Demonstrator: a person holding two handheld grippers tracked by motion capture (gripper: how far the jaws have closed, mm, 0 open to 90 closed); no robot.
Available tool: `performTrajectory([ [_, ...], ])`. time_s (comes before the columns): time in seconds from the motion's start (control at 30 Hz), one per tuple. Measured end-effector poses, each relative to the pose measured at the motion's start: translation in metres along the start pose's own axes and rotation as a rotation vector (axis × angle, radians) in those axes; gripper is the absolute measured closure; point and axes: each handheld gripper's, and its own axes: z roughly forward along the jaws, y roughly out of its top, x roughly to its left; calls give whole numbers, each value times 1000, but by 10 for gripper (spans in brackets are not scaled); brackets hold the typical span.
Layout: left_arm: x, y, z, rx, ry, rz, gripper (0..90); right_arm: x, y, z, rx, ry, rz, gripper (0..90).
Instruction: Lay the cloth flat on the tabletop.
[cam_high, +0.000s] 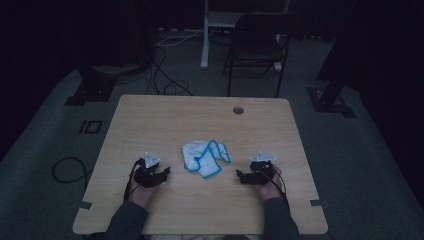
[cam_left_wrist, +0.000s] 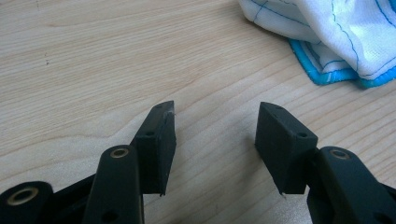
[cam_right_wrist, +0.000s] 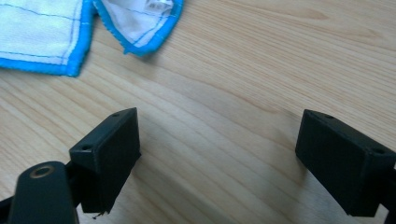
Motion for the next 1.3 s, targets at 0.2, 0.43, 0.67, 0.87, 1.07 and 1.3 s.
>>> performTrajectory([
  [0.2, -1, 0, 0, -2, -8, 7, 520, 13, 1, 0, -16, 20, -20, 233],
  [0.43, -2, 0, -1, -8, -27, 22, 593, 27, 5, 1, -21, 46, -44, 453],
  [0.67, -3, 0, -1, -9, -28, 22, 604, 35, 6, 1, -26, 54, -50, 516],
  [0.87, -3, 0, -1, -9, -30, 24, 610, 42, 8, 3, -41, 80, -20, 621],
  [1.07, -3, 0, 0, -8, -30, 25, 610, 48, 10, 5, -55, 73, -11, 681],
  [1.3, -4, 0, 0, -9, -33, 25, 625, 52, 17, 5, -80, 80, 3, 695],
])
